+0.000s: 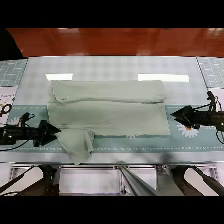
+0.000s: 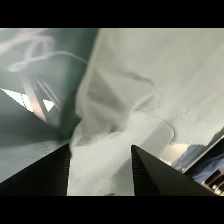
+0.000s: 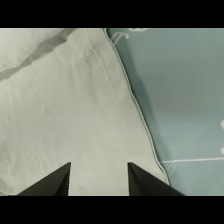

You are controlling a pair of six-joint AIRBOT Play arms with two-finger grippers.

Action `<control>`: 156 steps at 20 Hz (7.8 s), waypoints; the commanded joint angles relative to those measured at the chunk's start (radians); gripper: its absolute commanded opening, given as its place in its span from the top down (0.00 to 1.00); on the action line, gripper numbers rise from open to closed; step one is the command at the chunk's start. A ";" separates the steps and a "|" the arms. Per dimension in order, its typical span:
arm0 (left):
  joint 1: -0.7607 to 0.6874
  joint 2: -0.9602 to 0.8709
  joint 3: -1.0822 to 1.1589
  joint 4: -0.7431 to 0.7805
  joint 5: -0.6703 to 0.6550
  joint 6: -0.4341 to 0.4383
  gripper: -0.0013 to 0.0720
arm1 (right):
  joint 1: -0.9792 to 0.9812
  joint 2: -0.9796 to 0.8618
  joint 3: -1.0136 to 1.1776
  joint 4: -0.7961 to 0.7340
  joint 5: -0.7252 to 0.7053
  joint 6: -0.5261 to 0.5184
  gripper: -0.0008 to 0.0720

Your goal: Fold the shirts.

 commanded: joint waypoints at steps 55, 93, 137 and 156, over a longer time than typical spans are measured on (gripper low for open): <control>-0.355 -0.763 1.251 -0.141 0.019 -0.198 0.95 | 0.242 -0.796 0.892 0.161 0.006 0.065 0.96; -0.513 0.229 0.464 0.147 0.368 -0.153 0.29 | 0.180 -0.761 0.700 0.116 0.008 0.073 0.41; -0.900 -0.376 1.062 0.058 0.083 -0.183 0.95 | 0.576 0.112 0.494 -0.001 -0.018 0.246 0.96; -0.445 0.219 0.484 0.051 0.181 -0.088 0.95 | 1.083 -0.991 1.266 0.352 -0.376 0.242 0.89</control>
